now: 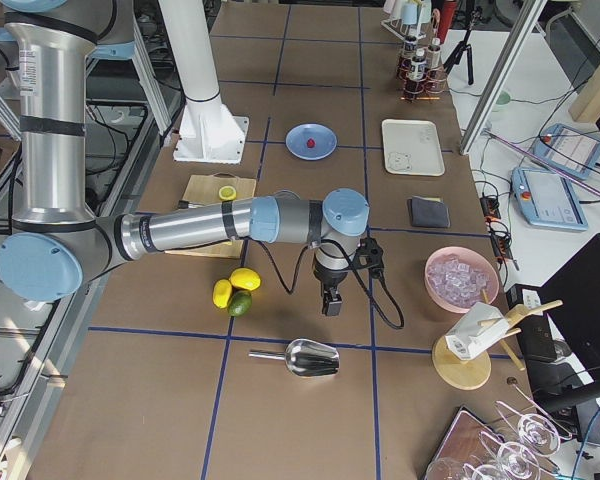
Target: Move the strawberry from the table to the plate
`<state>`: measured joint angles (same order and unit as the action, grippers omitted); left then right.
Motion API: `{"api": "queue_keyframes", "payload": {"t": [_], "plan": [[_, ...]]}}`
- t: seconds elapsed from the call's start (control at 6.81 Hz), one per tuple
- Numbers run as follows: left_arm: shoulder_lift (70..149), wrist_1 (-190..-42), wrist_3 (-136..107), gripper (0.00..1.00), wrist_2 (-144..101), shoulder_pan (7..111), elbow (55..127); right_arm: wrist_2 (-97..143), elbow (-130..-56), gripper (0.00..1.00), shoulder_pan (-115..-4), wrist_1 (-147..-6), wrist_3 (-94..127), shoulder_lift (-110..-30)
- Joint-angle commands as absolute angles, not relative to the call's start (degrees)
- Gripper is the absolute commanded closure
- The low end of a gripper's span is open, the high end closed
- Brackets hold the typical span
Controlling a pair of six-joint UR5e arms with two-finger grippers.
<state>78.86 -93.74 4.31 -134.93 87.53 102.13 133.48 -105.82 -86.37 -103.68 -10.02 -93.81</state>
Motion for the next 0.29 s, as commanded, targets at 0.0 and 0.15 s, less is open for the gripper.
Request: {"api": "queue_keyframes", "payload": {"t": [0.0,0.15], "plan": [[79.6,-93.5,4.3,0.00,-135.0,87.5,102.0,133.5,-105.7,0.00,-86.3,-103.7,-10.0,-93.9],[79.6,-93.5,4.3,0.00,-134.9,87.5,102.3,133.5,-105.7,0.00,-86.4,-103.7,-10.0,-93.9]]}}
